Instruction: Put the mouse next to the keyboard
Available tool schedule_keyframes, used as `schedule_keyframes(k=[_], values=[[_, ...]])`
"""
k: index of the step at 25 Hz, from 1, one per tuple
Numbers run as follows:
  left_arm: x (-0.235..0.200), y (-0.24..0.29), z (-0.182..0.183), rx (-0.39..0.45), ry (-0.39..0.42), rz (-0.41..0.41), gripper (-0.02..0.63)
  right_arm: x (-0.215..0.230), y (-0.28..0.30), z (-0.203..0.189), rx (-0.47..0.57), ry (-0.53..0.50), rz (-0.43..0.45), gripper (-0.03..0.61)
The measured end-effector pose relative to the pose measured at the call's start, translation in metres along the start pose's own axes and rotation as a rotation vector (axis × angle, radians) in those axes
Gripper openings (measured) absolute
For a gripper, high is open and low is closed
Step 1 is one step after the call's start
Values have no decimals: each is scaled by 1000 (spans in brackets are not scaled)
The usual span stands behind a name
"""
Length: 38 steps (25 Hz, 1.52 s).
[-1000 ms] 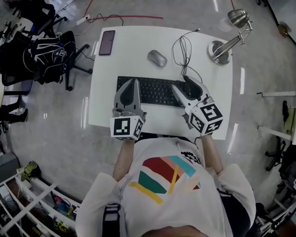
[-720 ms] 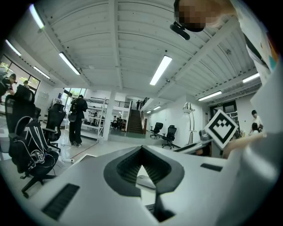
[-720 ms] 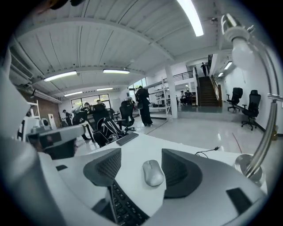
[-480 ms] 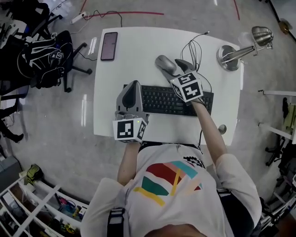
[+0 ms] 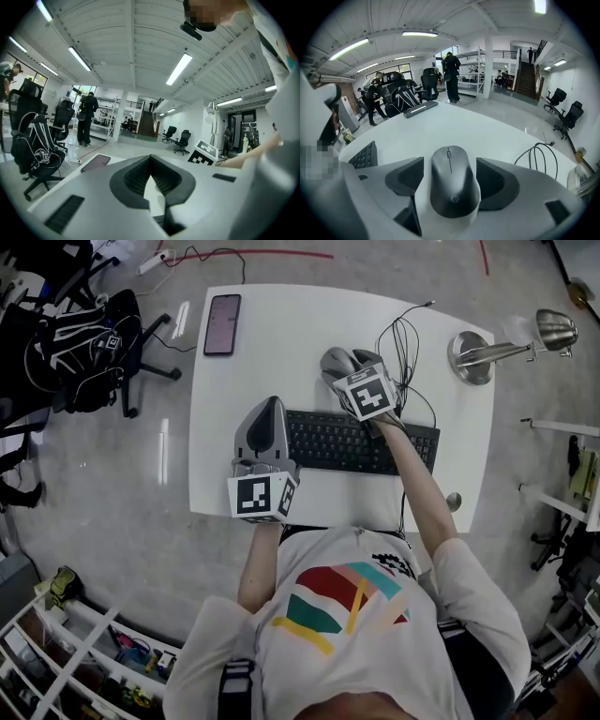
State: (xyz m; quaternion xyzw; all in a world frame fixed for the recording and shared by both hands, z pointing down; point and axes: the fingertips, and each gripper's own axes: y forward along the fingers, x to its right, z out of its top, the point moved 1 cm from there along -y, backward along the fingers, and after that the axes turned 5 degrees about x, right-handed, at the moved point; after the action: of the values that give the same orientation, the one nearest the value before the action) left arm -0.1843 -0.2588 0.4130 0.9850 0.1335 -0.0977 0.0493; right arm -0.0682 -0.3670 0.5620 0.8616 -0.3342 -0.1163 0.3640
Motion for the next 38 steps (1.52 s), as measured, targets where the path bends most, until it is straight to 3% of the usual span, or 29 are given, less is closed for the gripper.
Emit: schedule_keyframes(k=[7,15,21,30,38], values=[[-11,7,0,6,-16,17,43,7,10,-7,-31,60,-25,330],[-9,9,-1,10,-23,18,43,8,9,-8,-35,16,4,310],[-7,7,3,20,-21,6,43,14,2,-4,-2,42,-10,308],[8,13,9,34,-16,-67,43,29,-61,21,151,80,-106,308],[68,29,8,23,-4,-221,43,72,-159,-16,230,193,-293,308]])
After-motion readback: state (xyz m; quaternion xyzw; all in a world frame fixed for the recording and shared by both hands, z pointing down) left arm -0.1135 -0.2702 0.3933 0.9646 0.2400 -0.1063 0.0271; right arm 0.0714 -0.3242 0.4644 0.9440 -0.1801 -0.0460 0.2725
